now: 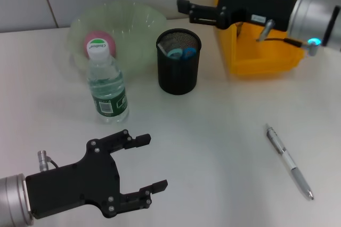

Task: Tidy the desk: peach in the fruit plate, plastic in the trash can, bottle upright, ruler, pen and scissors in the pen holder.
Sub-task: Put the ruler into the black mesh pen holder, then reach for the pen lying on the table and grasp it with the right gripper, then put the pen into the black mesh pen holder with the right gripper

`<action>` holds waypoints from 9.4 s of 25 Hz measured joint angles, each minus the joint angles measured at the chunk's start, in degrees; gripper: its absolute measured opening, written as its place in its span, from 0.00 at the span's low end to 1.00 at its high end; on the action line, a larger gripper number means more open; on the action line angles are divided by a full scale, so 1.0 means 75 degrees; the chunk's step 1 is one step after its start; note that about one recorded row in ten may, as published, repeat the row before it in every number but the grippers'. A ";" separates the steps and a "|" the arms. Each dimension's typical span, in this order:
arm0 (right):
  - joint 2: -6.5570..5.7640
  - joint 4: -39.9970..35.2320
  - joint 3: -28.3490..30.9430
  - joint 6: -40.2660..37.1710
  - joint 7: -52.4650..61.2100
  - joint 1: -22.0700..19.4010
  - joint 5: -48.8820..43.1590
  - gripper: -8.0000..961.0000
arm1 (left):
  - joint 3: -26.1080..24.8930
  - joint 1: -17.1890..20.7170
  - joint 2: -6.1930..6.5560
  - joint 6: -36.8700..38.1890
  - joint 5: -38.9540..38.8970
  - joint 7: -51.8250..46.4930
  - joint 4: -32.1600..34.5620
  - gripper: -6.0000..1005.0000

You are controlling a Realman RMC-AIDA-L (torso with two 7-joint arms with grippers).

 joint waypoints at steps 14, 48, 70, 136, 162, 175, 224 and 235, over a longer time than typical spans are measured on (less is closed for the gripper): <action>0.0005 -0.5905 -0.0184 -0.2244 0.7675 -0.0672 -0.6397 0.85 | -0.0016 -0.0087 -0.0012 0.0011 0.0014 0.0007 0.0006 0.78; 0.0009 -0.4893 0.0180 -0.4619 1.0342 -0.0764 -0.9352 0.83 | 0.0011 -0.0167 0.0005 0.0090 0.0120 0.0349 -0.0058 0.78; 0.0013 -0.3886 -0.1222 -0.3983 1.1403 -0.0111 -0.9816 0.81 | -0.0047 -0.0166 0.0001 0.0278 0.0115 0.0702 -0.0376 0.78; 0.0040 -0.2303 -0.2108 -0.3238 1.2485 0.0866 -1.0241 0.76 | -0.0293 -0.0289 0.0001 0.0955 -0.0279 0.1888 -0.1176 0.78; 0.0027 -0.2147 -0.2261 -0.3228 1.2595 0.0997 -1.0325 0.58 | -0.0284 -0.0293 0.0000 0.1052 -0.0280 0.1886 -0.1171 0.78; 0.0027 -0.1753 -0.2286 -0.3121 1.2595 0.1167 -1.0314 0.57 | -0.0284 -0.0277 0.0000 0.1051 -0.0280 0.1886 -0.1171 0.78; -0.0009 -0.3546 -0.2208 -0.3268 1.2152 0.0519 -1.0036 0.20 | -0.0356 -0.0255 0.0005 0.1251 -0.0281 0.1881 -0.1161 0.78; -0.0020 -0.4891 -0.0582 -0.2442 1.0560 -0.0103 -0.8084 0.20 | -0.0348 -0.0283 -0.0011 0.1252 -0.0315 0.1782 -0.1158 0.78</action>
